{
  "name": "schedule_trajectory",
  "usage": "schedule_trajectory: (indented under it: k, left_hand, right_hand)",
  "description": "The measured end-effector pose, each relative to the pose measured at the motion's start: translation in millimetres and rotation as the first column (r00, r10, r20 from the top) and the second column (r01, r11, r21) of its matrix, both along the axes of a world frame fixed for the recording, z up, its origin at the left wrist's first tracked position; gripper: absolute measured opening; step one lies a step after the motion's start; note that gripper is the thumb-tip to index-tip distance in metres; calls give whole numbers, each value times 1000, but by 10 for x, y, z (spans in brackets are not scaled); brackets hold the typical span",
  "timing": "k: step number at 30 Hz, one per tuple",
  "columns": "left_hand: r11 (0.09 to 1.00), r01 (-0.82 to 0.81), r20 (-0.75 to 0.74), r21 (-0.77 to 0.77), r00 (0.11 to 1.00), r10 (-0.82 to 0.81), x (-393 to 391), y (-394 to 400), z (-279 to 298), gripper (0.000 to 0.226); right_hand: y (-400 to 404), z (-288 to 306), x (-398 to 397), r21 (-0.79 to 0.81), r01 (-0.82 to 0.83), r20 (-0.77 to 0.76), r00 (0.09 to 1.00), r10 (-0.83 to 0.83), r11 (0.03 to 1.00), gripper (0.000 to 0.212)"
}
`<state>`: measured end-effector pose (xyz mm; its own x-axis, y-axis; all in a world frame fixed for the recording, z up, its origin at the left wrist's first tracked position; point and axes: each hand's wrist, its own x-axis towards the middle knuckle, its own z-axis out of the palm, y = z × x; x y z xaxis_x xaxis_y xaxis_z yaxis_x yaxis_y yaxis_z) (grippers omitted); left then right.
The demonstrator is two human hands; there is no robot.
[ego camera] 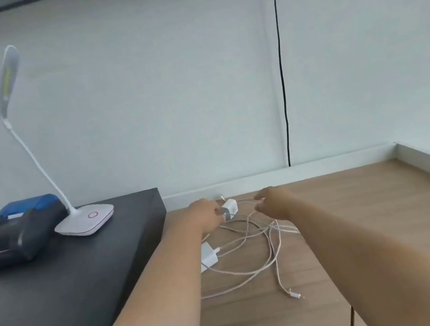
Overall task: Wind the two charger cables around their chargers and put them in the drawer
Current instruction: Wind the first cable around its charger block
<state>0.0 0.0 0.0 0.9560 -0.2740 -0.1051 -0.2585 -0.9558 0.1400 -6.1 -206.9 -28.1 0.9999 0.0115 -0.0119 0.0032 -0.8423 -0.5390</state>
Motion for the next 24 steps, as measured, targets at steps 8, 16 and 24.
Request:
schedule_trajectory:
  k: [8,16,24]
  left_hand:
    - [974,91,133,-206,989,-64,167,-5,-331,48]
    - [854,18,140,-520,988,64,328,-120,-581,21]
    - [507,-13,-145,-862,964,-222,9,-698,-298,19]
  right_hand:
    - [-7,-161,-79,-49,-84,39,996,86,995,18]
    - [-183,125,-113,446,-157,194,978,76,881,16]
    - [-373,526,-163,569,-248,272,957,106,784,18]
